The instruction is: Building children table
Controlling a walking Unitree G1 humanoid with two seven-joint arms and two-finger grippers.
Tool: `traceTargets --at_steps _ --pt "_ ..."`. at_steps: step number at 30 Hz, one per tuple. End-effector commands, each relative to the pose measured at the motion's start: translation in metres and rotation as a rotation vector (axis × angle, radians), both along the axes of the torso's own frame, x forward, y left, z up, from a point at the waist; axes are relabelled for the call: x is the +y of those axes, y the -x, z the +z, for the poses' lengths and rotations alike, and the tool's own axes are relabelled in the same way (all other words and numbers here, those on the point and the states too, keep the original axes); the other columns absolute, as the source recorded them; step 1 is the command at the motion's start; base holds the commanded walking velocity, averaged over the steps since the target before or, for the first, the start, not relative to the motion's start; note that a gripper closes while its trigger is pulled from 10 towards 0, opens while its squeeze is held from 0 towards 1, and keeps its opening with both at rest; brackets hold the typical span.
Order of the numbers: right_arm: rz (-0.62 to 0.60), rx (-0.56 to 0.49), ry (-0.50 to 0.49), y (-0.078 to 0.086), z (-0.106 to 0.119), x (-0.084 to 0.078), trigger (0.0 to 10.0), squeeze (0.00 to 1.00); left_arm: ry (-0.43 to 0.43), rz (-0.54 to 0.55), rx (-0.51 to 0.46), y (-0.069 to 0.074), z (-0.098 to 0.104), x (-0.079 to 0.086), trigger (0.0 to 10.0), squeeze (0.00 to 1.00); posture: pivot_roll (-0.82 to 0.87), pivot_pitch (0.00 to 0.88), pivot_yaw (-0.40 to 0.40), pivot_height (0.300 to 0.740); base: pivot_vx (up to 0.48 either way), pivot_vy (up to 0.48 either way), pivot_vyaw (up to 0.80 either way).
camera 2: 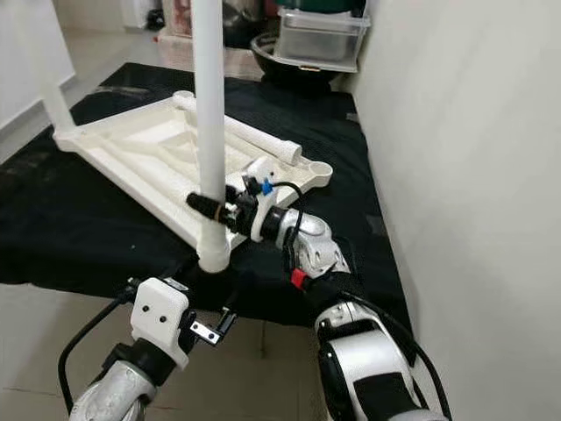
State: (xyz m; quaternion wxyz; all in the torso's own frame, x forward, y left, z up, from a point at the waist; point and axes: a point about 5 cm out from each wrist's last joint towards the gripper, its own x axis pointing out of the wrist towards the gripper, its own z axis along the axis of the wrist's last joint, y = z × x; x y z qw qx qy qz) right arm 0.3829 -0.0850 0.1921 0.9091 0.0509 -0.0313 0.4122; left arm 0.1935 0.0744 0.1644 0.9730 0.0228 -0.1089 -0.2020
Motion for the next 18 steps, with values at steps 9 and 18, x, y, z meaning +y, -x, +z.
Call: traceTargets --at_steps 9,18 --pt "-0.819 0.175 0.095 -0.015 -0.028 -0.071 0.0 0.0 -0.018 0.003 0.025 -0.001 -0.005 0.001 10.0 0.0 0.11 0.086 -0.101 0.74 0.0 0.0 0.0" --pt "-1.218 0.209 0.135 0.001 -0.042 -0.078 0.0 0.0 -0.019 0.003 0.024 -0.001 -0.005 0.001 10.0 0.0 0.11 0.088 -0.103 0.74 0.0 0.0 0.0"
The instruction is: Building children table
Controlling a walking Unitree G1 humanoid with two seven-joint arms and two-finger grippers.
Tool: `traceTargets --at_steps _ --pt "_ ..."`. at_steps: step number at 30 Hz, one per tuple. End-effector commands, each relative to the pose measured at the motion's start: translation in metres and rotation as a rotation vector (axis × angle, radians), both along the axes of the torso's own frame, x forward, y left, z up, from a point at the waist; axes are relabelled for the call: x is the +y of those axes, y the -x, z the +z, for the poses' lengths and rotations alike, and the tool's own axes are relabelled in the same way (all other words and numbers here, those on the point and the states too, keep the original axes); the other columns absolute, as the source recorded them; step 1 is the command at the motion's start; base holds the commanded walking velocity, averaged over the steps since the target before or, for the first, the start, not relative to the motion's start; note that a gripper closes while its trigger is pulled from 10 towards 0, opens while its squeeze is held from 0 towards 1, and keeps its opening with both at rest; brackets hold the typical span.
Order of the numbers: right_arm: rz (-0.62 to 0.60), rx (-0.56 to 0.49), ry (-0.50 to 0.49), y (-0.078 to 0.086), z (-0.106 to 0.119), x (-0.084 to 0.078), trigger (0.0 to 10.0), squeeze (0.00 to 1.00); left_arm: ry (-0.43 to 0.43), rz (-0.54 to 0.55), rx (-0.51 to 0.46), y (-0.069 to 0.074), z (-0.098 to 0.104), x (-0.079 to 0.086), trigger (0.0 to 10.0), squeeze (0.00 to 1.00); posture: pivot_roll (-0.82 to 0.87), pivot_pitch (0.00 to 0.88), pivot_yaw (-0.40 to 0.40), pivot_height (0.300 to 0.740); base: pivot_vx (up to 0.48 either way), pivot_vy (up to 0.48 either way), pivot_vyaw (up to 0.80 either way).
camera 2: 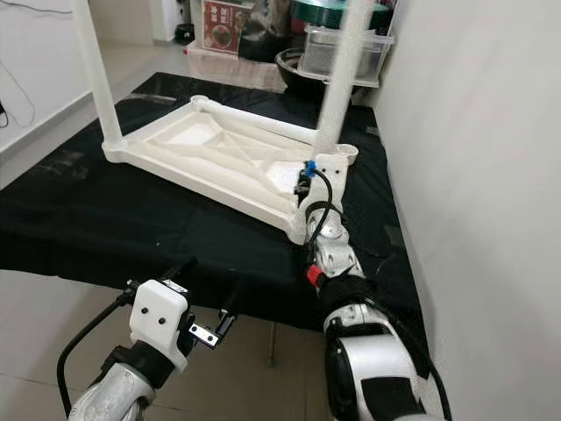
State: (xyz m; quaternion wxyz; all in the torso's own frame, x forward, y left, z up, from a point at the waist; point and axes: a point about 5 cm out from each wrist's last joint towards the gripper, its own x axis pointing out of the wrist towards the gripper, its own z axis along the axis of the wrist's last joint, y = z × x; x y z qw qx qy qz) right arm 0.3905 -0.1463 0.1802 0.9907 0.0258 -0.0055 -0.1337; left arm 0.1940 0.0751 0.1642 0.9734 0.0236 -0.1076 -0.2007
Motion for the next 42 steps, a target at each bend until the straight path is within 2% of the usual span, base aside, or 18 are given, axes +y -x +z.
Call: traceTargets --at_steps 1,3,4,5,6,8,10,11,14,16,18,20,21,28,36,37,38,42 --pt "-0.126 0.138 0.007 0.01 -0.029 -0.012 0.0 0.0 -0.017 0.0 0.021 -0.001 -0.004 0.0 10.0 0.0 0.11 0.088 -0.103 0.74 0.0 0.0 0.0" --pt "-0.119 0.128 -0.017 0.009 -0.026 -0.008 0.0 0.0 -0.017 0.001 0.021 -0.001 -0.004 0.0 10.0 0.0 0.11 0.089 -0.102 0.74 0.0 0.0 0.0" --pt "-0.082 0.079 -0.062 0.006 -0.019 0.001 10.0 0.0 -0.017 0.001 0.02 0.0 -0.004 0.0 10.0 0.0 0.11 0.088 -0.103 0.74 0.0 0.0 0.0" --pt "-0.056 0.043 -0.092 0.005 -0.013 0.006 10.0 0.0 -0.017 0.001 0.02 0.0 -0.004 0.0 10.0 0.0 0.11 0.088 -0.103 0.74 0.0 0.0 0.0" --pt "-0.012 -0.02 -0.1 0.004 -0.006 0.012 10.0 1.0 -0.017 0.001 0.02 0.0 -0.004 0.0 10.0 0.0 0.11 0.087 -0.103 0.74 0.0 0.0 0.0" --pt "-0.012 -0.02 -0.1 0.004 -0.006 0.012 10.0 1.0 -0.017 0.001 0.02 0.0 -0.004 0.0 10.0 0.0 0.11 0.087 -0.103 0.74 0.0 0.0 0.0" --pt "0.088 -0.142 -0.054 0.003 0.009 0.024 10.0 1.0 -0.017 0.0 0.02 0.0 -0.005 0.0 10.0 0.0 0.11 0.08 -0.102 0.74 0.0 0.0 0.0" --pt "0.144 -0.175 -0.039 0.003 0.012 0.029 10.0 0.0 -0.017 -0.001 0.019 0.0 -0.004 0.0 10.0 0.0 0.11 0.079 -0.103 0.74 0.0 0.0 0.0" --pt "0.214 -0.201 -0.031 0.003 0.013 0.032 10.0 0.0 -0.017 -0.001 0.018 0.0 -0.005 -0.001 10.0 0.0 0.11 0.074 -0.104 0.74 0.0 0.0 0.0" --pt "0.369 -0.217 -0.09 0.002 0.015 0.039 10.0 0.0 -0.016 -0.001 0.018 0.001 -0.005 -0.001 10.0 0.0 0.11 0.07 -0.103 0.74 0.0 0.0 0.0" --pt "0.369 -0.217 -0.09 0.002 0.015 0.039 10.0 0.0 -0.016 -0.001 0.018 0.001 -0.005 -0.001 10.0 0.0 0.11 0.07 -0.103 0.74 0.0 0.0 0.0" --pt "0.651 -0.201 -0.157 0.001 0.015 0.045 10.0 0.0 -0.015 -0.002 0.018 0.001 -0.005 -0.001 10.0 0.0 0.11 0.066 -0.104 0.74 0.0 0.0 0.0" --pt "0.651 -0.201 -0.157 0.001 0.015 0.045 10.0 0.0 -0.015 -0.002 0.018 0.001 -0.005 -0.001 10.0 0.0 0.11 0.066 -0.104 0.74 0.0 0.0 0.0" --pt "1.187 -0.128 -0.163 0.008 0.015 0.046 10.0 0.0 -0.018 -0.002 0.017 0.001 -0.006 -0.001 10.0 0.0 0.12 0.054 -0.108 0.74 0.0 0.0 0.0" --pt "1.307 -0.139 -0.07 0.013 0.015 0.063 9.7 0.0 -0.02 -0.002 0.016 0.002 -0.005 -0.001 10.0 0.0 0.12 0.054 -0.109 0.74 0.0 0.0 0.0" --pt "1.279 -0.146 -0.07 0.011 0.016 0.065 3.4 0.0 -0.02 -0.002 0.016 0.002 -0.005 -0.001 10.0 0.0 0.12 0.055 -0.109 0.74 0.0 0.0 0.0" --pt "1.244 -0.16 -0.072 0.009 0.017 0.066 0.0 0.0 -0.019 -0.002 0.016 0.002 -0.005 -0.001 10.0 0.0 0.12 0.06 -0.108 0.74 0.0 0.0 0.0" --pt "1.158 -0.166 -0.069 0.005 0.018 0.064 0.0 0.0 -0.019 0.0 0.016 0.001 -0.005 -0.001 10.0 0.0 0.12 0.061 -0.109 0.74 0.0 0.0 0.0"
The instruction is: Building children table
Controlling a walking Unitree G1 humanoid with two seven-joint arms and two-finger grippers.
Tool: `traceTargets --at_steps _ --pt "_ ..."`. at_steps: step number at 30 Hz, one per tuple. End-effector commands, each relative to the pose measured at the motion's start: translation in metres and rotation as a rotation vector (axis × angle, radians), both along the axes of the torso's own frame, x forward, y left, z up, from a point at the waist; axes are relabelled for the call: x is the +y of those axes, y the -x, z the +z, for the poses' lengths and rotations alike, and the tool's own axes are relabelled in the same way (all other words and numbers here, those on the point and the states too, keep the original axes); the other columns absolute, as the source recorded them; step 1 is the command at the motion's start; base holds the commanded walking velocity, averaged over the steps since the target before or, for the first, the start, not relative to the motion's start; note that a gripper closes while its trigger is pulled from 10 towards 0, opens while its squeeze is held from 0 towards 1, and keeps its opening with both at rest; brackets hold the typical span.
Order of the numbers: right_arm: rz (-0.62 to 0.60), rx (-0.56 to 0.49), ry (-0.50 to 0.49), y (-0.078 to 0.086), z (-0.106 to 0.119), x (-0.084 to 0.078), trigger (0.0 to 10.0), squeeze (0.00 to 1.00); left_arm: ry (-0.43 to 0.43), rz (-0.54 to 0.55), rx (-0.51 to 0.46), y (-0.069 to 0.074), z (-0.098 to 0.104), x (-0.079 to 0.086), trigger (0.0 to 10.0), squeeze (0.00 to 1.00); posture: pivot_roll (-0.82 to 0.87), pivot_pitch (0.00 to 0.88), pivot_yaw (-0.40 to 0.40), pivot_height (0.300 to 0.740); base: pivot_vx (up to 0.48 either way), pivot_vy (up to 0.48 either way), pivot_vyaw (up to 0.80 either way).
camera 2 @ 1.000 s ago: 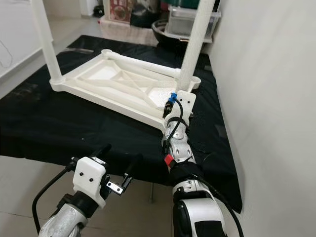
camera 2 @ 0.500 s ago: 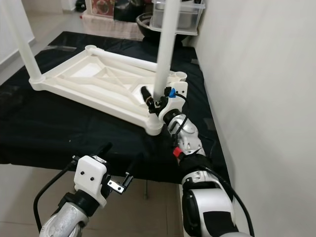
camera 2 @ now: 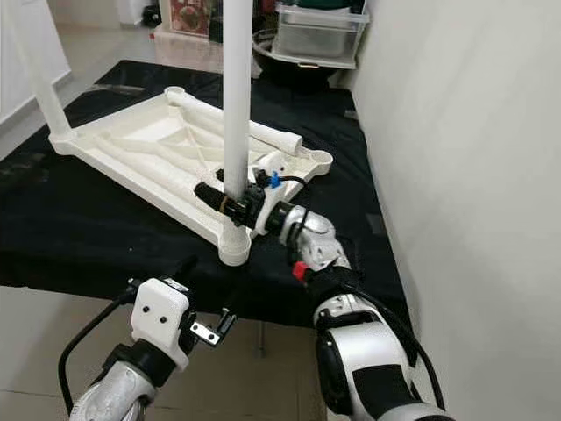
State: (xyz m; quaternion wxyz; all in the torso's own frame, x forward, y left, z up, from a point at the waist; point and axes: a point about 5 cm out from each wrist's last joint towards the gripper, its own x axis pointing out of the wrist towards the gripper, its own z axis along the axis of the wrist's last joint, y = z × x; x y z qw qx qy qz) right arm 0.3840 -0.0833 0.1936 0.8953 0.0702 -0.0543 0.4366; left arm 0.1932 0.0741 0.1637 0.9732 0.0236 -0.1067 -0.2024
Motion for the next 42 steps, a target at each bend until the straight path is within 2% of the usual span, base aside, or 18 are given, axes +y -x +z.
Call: traceTargets --at_steps 1,8,11,14,20,21,22,23,24,25,26,29,30,31,33,38,40,42 --pt "-0.089 -0.018 0.009 -0.005 0.005 -0.002 0.0 0.0 -0.017 0.004 0.016 0.0 -0.004 0.0 10.0 0.0 0.12 0.065 -0.108 0.74 0.0 0.0 0.0" --pt "-0.439 0.067 0.015 -0.017 -0.002 -0.025 0.0 0.0 -0.016 0.003 0.018 0.0 -0.004 0.0 10.0 0.0 0.12 0.074 -0.109 0.74 0.0 0.0 0.0" --pt "-0.901 0.173 0.092 -0.019 -0.021 -0.059 0.0 0.0 -0.016 0.002 0.02 0.0 -0.004 0.0 10.0 0.0 0.11 0.079 -0.104 0.74 0.0 0.0 0.0" --pt "-1.166 0.242 0.089 -0.012 -0.033 -0.078 0.0 0.0 -0.018 0.0 0.02 -0.001 -0.004 0.0 10.0 0.0 0.11 0.081 -0.101 0.74 0.0 0.0 0.0" --pt "-1.334 0.289 0.059 -0.003 -0.04 -0.08 0.0 0.0 -0.02 0.0 0.02 -0.001 -0.005 0.0 10.0 0.0 0.11 0.081 -0.104 0.74 0.0 0.0 0.0" --pt "-1.319 0.287 0.04 -0.003 -0.039 -0.075 0.0 0.0 -0.02 0.001 0.02 -0.001 -0.005 0.0 10.0 0.0 0.11 0.079 -0.103 0.74 0.0 0.0 0.0" --pt "-1.289 0.278 0.018 -0.005 -0.037 -0.068 7.0 0.0 -0.02 0.001 0.02 -0.001 -0.005 0.0 10.0 0.0 0.11 0.076 -0.104 0.74 0.0 0.0 0.0" --pt "-1.289 0.278 0.018 -0.005 -0.037 -0.068 7.0 0.0 -0.02 0.001 0.02 -0.001 -0.005 0.0 10.0 0.0 0.11 0.076 -0.104 0.74 0.0 0.0 0.0" --pt "-1.196 0.211 -0.053 -0.007 -0.025 -0.054 10.0 0.0 -0.021 0.0 0.021 0.0 -0.005 0.0 10.0 0.0 0.11 0.068 -0.103 0.74 0.0 0.0 0.0" --pt "-1.196 0.211 -0.053 -0.007 -0.025 -0.054 10.0 0.0 -0.021 0.0 0.021 0.0 -0.005 0.0 10.0 0.0 0.11 0.068 -0.103 0.74 0.0 0.0 0.0" --pt "-1.145 0.163 -0.077 -0.008 -0.019 -0.049 10.0 1.0 -0.021 0.0 0.022 0.0 -0.006 0.0 10.0 0.0 0.11 0.066 -0.104 0.74 0.0 0.0 0.0" --pt "-1.052 0.055 -0.071 -0.008 -0.008 -0.042 10.0 1.0 -0.021 -0.001 0.024 0.0 -0.006 0.0 10.0 0.0 0.11 0.062 -0.1 0.74 0.0 0.0 0.0" --pt "-0.993 0.04 -0.087 -0.009 -0.005 -0.039 10.0 0.0 -0.021 -0.001 0.025 0.0 -0.006 -0.001 10.0 0.0 0.11 0.055 -0.103 0.74 0.0 0.0 0.0" --pt "-0.959 0.035 -0.098 -0.009 -0.003 -0.037 10.0 0.0 -0.022 -0.002 0.025 0.0 -0.007 -0.001 10.0 0.0 0.11 0.055 -0.103 0.74 0.0 0.0 0.0" --pt "-0.592 0.038 -0.128 -0.01 0.001 -0.027 10.0 0.0 -0.022 -0.002 0.026 0.0 -0.008 -0.001 10.0 0.0 0.11 0.047 -0.1 0.74 0.0 0.0 0.0" --pt "-0.359 0.061 -0.118 -0.007 0.0 -0.023 10.0 0.0 -0.023 -0.003 0.026 0.0 -0.008 -0.001 10.0 0.0 0.11 0.044 -0.102 0.74 0.0 0.0 0.0" --pt "-0.076 0.084 -0.03 0.001 -0.007 -0.02 10.0 0.0 -0.025 -0.004 0.025 0.0 -0.008 -0.001 10.0 0.0 0.11 0.041 -0.099 0.74 0.0 0.0 0.0" --pt "0.006 0.084 0.019 0.003 -0.011 -0.02 10.0 0.0 -0.027 -0.005 0.023 0.0 -0.008 -0.001 10.0 0.0 0.11 0.039 -0.099 0.74 0.0 0.0 0.0"
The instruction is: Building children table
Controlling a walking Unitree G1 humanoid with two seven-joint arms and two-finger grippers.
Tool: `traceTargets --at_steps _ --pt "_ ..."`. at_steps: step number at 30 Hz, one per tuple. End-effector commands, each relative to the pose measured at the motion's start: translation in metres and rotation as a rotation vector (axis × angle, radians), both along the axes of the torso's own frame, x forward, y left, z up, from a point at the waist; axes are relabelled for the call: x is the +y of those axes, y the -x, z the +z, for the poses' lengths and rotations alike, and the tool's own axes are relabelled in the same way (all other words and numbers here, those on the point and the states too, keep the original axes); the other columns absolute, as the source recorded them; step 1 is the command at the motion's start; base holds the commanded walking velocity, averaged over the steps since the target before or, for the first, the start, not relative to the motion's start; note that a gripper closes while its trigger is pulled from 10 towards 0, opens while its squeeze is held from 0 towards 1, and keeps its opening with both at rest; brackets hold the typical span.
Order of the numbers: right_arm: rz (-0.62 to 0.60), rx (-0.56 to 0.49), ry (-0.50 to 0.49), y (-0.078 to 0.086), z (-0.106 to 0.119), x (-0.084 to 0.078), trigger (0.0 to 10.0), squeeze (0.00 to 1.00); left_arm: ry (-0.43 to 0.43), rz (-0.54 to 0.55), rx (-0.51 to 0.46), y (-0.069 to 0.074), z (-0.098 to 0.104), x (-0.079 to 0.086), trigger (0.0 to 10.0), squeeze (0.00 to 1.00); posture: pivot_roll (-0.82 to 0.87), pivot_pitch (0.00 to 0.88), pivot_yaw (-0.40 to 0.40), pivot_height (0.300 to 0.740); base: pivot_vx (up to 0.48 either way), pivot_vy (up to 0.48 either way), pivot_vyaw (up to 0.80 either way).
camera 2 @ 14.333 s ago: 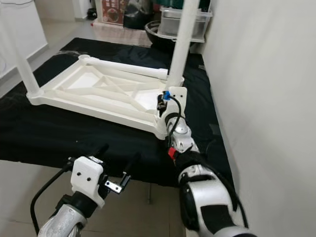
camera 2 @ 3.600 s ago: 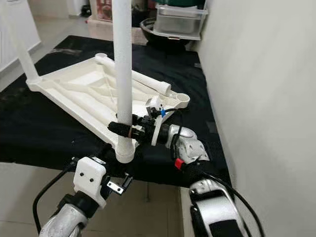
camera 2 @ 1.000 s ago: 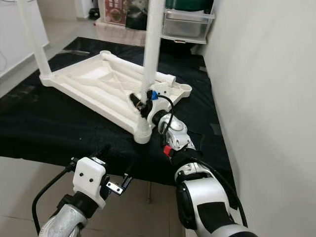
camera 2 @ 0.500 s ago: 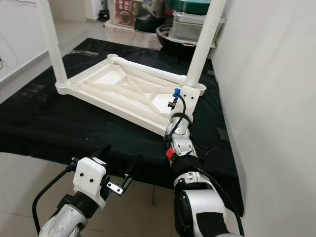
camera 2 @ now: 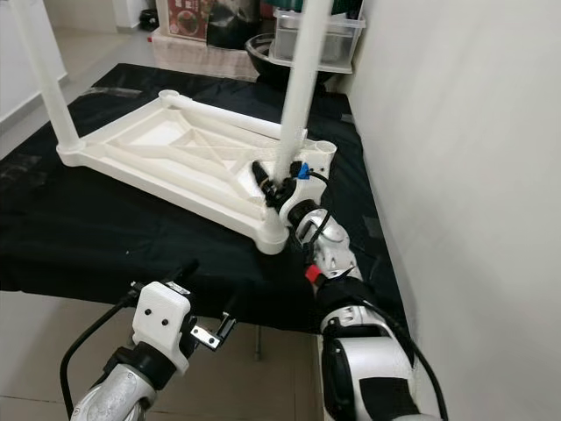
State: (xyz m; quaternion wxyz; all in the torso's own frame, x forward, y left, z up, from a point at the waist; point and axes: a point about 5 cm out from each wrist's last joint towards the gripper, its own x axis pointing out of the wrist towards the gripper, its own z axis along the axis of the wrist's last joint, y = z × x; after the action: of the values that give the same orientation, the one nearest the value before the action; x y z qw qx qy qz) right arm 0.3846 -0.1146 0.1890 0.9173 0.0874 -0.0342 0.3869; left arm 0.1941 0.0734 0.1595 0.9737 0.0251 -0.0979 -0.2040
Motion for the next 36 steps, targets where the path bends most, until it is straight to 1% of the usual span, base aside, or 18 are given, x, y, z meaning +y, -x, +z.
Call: traceTargets --at_steps 1,4,6,9,10,12,13,14,17,18,19,21,24,25,27,29,31,36 --pt "0.154 0.029 0.037 0.005 -0.006 0.012 10.0 0.0 -0.021 -0.004 0.005 0.001 -0.004 -0.001 10.0 0.0 0.11 0.038 -0.101 0.74 0.0 0.0 0.0" --pt "0.197 0.034 0.039 0.007 -0.006 0.013 10.0 0.0 -0.022 -0.004 0.005 0.001 -0.004 -0.001 10.0 0.0 0.11 0.038 -0.102 0.74 0.0 0.0 0.0" --pt "0.335 0.03 0.042 0.013 -0.005 0.019 10.0 0.0 -0.023 -0.003 0.004 0.001 -0.004 -0.001 10.0 0.0 0.11 0.038 -0.101 0.74 0.0 0.0 0.0" --pt "0.364 0.025 0.048 0.014 -0.004 0.022 10.0 0.0 -0.024 -0.003 0.003 0.001 -0.004 -0.001 10.0 0.0 0.11 0.038 -0.103 0.74 0.0 0.0 0.0" --pt "0.32 0.018 0.055 0.011 -0.004 0.024 0.0 0.0 -0.024 -0.002 0.002 0.001 -0.004 -0.001 10.0 0.0 0.12 0.038 -0.103 0.74 0.0 0.0 0.0" --pt "0.138 0.003 0.097 0.0 -0.003 0.02 0.0 0.0 -0.022 -0.002 0.002 0.001 -0.003 -0.001 10.0 0.0 0.12 0.04 -0.105 0.74 0.0 0.0 0.0" --pt "0.138 0.003 0.097 0.0 -0.003 0.02 0.0 0.0 -0.022 -0.002 0.002 0.001 -0.003 -0.001 10.0 0.0 0.12 0.04 -0.105 0.74 0.0 0.0 0.0" --pt "-0.113 0.03 0.154 -0.011 -0.005 0.002 0.0 0.0 -0.021 -0.002 0.002 0.001 -0.003 -0.001 10.0 0.0 0.11 0.043 -0.104 0.74 0.0 0.0 0.0" --pt "-0.236 0.053 0.184 -0.015 -0.008 -0.008 0.0 0.0 -0.021 -0.001 0.002 0.001 -0.003 -0.002 10.0 0.0 0.11 0.043 -0.104 0.74 0.0 0.0 0.0" --pt "-0.334 0.078 0.199 -0.017 -0.011 -0.018 0.0 0.0 -0.02 -0.001 0.002 0.001 -0.003 -0.001 10.0 0.0 0.11 0.043 -0.103 0.74 0.0 0.0 0.0" --pt "-0.517 0.128 0.22 -0.019 -0.016 -0.039 0.0 0.0 -0.021 -0.003 0.003 0.0 -0.003 -0.001 10.0 0.0 0.11 0.043 -0.1 0.74 0.0 0.0 0.0" --pt "-0.517 0.128 0.22 -0.019 -0.016 -0.039 0.0 0.0 -0.021 -0.003 0.003 0.0 -0.003 -0.001 10.0 0.0 0.11 0.043 -0.1 0.74 0.0 0.0 0.0" --pt "-0.817 0.195 0.245 -0.017 -0.024 -0.076 0.0 0.0 -0.022 -0.006 0.002 0.0 -0.003 -0.002 10.0 0.0 0.11 0.045 -0.1 0.74 0.0 0.0 0.0" --pt "-0.817 0.195 0.245 -0.017 -0.024 -0.076 0.0 0.0 -0.022 -0.006 0.002 0.0 -0.003 -0.002 10.0 0.0 0.11 0.045 -0.1 0.74 0.0 0.0 0.0" --pt "-1.032 0.245 0.244 -0.011 -0.029 -0.1 0.0 0.0 -0.022 -0.006 0.001 -0.001 -0.003 -0.001 10.0 0.0 0.1 0.055 -0.095 0.74 0.0 0.0 0.0" --pt "-1.032 0.245 0.244 -0.011 -0.029 -0.1 0.0 0.0 -0.022 -0.006 0.001 -0.001 -0.003 -0.001 10.0 0.0 0.1 0.055 -0.095 0.74 0.0 0.0 0.0" --pt "-1.243 0.296 0.233 -0.004 -0.035 -0.117 0.0 0.0 -0.024 -0.007 0.0 -0.001 -0.002 -0.001 10.0 0.0 0.1 0.061 -0.093 0.74 0.0 0.0 0.0" --pt "-1.362 0.323 0.207 -0.001 -0.038 -0.117 0.0 0.0 -0.025 -0.007 0.0 -0.002 -0.002 -0.001 10.0 0.0 0.1 0.071 -0.092 0.74 0.0 0.0 0.0"
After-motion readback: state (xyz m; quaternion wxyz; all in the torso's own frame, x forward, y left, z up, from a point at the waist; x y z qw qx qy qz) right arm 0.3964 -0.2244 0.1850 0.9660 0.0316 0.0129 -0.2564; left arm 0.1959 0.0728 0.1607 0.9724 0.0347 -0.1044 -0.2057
